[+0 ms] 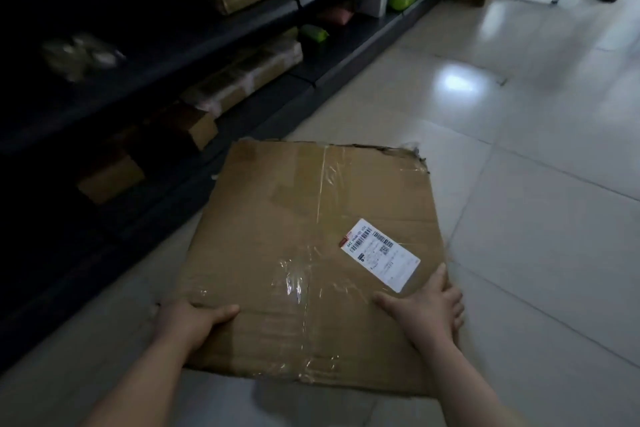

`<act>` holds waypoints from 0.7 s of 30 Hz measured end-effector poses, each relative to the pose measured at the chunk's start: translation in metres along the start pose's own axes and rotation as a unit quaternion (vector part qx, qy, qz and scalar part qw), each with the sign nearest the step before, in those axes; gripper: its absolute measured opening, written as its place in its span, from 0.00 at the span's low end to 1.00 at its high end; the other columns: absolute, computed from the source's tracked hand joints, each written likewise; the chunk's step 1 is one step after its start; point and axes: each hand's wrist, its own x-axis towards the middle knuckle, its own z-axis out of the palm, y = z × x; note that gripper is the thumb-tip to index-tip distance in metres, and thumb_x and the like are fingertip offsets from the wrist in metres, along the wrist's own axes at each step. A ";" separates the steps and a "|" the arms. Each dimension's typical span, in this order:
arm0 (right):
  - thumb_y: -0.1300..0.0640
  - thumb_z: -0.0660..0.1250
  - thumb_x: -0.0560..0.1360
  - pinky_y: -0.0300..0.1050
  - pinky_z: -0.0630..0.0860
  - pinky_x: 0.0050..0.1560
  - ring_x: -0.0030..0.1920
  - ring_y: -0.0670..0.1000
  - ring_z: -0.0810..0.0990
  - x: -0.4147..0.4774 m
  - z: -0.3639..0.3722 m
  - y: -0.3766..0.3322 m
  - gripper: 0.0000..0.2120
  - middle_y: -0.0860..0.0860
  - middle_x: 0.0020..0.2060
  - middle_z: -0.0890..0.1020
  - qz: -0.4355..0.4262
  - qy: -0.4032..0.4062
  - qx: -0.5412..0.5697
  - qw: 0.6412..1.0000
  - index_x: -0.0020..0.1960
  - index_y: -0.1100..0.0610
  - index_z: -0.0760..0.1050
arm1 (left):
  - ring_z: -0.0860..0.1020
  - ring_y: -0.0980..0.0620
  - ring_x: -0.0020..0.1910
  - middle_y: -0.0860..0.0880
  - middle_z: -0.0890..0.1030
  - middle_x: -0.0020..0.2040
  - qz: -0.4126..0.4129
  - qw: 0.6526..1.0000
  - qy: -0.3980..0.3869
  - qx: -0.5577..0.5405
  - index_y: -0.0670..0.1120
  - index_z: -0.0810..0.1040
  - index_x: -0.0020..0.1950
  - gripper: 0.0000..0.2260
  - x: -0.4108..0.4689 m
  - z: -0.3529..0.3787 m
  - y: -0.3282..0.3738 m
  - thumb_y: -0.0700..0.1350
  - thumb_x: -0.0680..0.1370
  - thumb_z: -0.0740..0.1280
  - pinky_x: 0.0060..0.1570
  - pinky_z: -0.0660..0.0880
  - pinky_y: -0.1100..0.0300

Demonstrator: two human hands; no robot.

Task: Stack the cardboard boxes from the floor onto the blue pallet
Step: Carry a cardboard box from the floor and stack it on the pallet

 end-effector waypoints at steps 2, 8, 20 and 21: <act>0.36 0.79 0.54 0.57 0.46 0.74 0.75 0.63 0.52 -0.037 -0.029 -0.047 0.67 0.64 0.73 0.54 -0.035 -0.020 -0.008 0.999 0.78 0.53 0.41 | 0.69 0.36 0.65 0.34 0.69 0.67 -0.031 0.999 0.025 -0.024 0.36 0.74 0.64 0.46 -0.035 -0.066 0.000 0.60 0.54 0.82 0.64 0.69 0.48; 0.37 0.79 0.55 0.58 0.47 0.75 0.75 0.63 0.51 -0.184 -0.122 -0.180 0.66 0.64 0.74 0.54 -0.162 -0.085 -0.049 0.982 0.78 0.54 0.41 | 0.68 0.36 0.65 0.36 0.67 0.66 -0.137 0.981 0.100 -0.097 0.37 0.64 0.67 0.53 -0.145 -0.266 -0.034 0.61 0.51 0.82 0.64 0.68 0.47; 0.35 0.78 0.54 0.57 0.54 0.73 0.72 0.64 0.57 -0.532 -0.209 -0.340 0.63 0.64 0.71 0.58 -0.447 -0.191 -0.166 0.858 0.76 0.55 0.46 | 0.63 0.38 0.69 0.39 0.63 0.71 -0.329 0.892 0.205 -0.233 0.38 0.56 0.73 0.56 -0.397 -0.543 -0.208 0.67 0.58 0.76 0.66 0.65 0.47; 0.35 0.78 0.54 0.56 0.54 0.73 0.72 0.63 0.57 -0.562 -0.204 -0.344 0.63 0.63 0.71 0.58 -0.464 -0.201 -0.171 0.845 0.76 0.55 0.46 | 0.63 0.39 0.69 0.40 0.64 0.71 -0.341 0.884 0.212 -0.239 0.38 0.56 0.73 0.56 -0.413 -0.555 -0.229 0.68 0.57 0.76 0.65 0.65 0.47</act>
